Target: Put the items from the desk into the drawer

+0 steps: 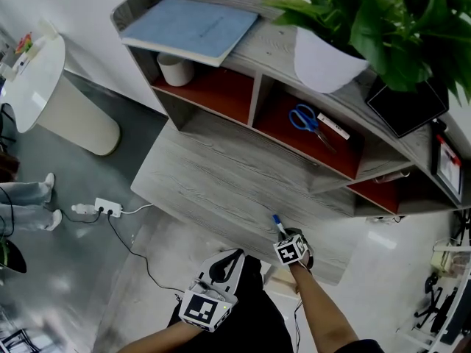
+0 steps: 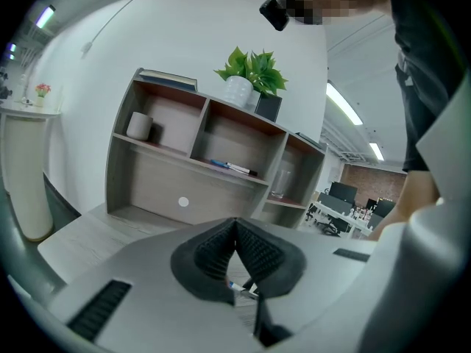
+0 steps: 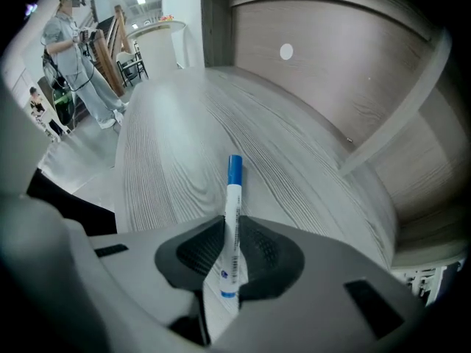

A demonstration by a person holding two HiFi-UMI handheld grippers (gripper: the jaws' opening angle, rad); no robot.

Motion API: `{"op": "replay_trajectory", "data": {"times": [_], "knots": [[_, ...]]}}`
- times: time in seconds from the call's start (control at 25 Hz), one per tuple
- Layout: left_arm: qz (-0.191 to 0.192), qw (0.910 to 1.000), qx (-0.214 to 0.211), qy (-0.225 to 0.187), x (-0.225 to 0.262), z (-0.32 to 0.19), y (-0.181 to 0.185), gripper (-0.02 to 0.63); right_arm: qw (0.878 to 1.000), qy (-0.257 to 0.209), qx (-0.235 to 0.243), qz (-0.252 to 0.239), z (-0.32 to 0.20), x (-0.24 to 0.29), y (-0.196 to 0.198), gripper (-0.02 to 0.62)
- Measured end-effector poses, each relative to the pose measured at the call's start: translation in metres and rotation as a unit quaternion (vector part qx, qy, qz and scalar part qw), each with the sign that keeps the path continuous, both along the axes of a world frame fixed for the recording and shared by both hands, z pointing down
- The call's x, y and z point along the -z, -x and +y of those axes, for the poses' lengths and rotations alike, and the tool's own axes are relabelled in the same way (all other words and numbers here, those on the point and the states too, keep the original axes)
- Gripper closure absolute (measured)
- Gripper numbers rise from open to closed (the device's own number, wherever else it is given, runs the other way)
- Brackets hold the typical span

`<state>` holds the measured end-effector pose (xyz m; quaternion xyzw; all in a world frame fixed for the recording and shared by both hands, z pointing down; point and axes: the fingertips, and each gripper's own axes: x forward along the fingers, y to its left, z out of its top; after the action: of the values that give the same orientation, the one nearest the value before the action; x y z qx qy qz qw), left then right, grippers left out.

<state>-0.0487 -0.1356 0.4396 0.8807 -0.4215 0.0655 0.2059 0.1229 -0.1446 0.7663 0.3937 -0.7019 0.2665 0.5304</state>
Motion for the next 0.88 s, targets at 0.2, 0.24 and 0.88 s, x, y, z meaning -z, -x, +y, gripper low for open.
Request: {"op": "replay_trajectory", "data": {"times": [0.2,0.24,0.88], "knots": [[0.011,0.9997,-0.020,-0.007,0.007,0.007,0.001,0.592,1.000,-0.013,-0.008,-0.005,0.009,0.017,0.006,0.515],[0.011,0.9995,-0.027,-0.009,0.008,0.010,0.000,0.592,1.000,-0.018,-0.007,-0.007,0.013,0.023,0.009,0.515],[0.052,0.9867,-0.150,-0.034,0.026,0.054,-0.005,0.594,0.984,-0.094,-0.137,-0.069,0.095,0.123,0.030,0.515]]}}
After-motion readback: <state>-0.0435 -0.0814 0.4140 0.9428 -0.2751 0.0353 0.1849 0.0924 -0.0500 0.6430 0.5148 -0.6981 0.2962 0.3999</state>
